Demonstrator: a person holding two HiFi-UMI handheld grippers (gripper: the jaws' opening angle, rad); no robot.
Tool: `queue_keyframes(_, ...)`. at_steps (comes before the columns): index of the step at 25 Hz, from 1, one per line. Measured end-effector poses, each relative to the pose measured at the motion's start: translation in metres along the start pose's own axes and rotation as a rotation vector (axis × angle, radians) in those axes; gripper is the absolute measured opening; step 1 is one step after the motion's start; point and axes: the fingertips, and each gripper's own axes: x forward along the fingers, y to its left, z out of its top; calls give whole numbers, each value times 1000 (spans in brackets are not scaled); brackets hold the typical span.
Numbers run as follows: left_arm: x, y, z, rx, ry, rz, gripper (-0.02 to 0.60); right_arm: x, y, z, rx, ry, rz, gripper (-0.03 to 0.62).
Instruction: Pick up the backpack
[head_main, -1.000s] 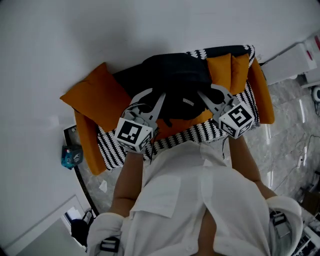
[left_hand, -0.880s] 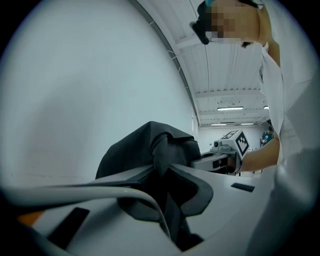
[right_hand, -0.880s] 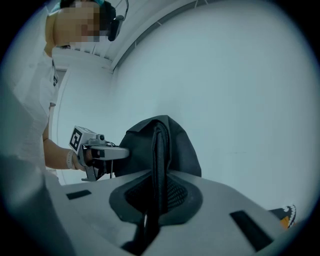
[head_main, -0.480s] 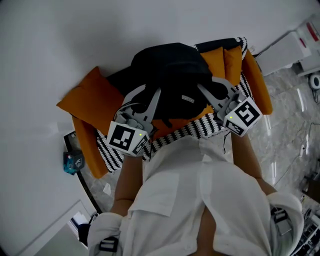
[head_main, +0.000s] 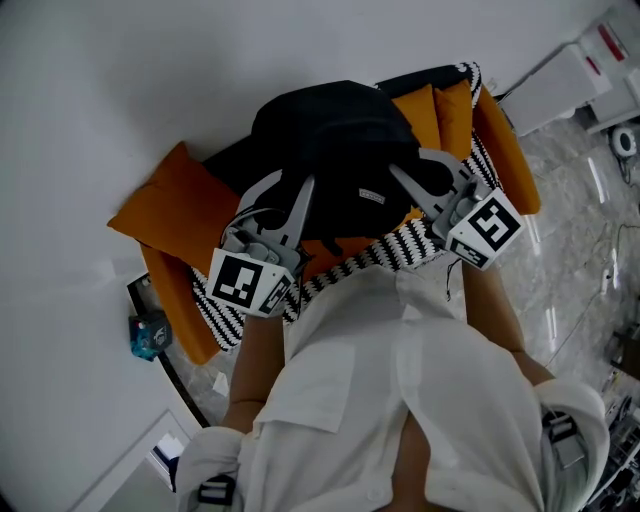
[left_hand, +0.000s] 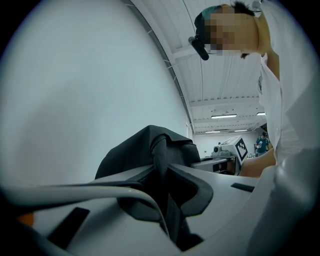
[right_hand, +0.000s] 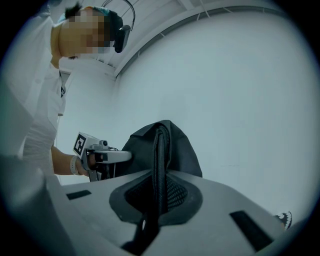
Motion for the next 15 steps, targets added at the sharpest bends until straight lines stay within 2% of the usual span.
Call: queue_keyframes(15,4,-1,1,-8,-10,-20,52,-3,-2,-1,2,-2,-20,26)
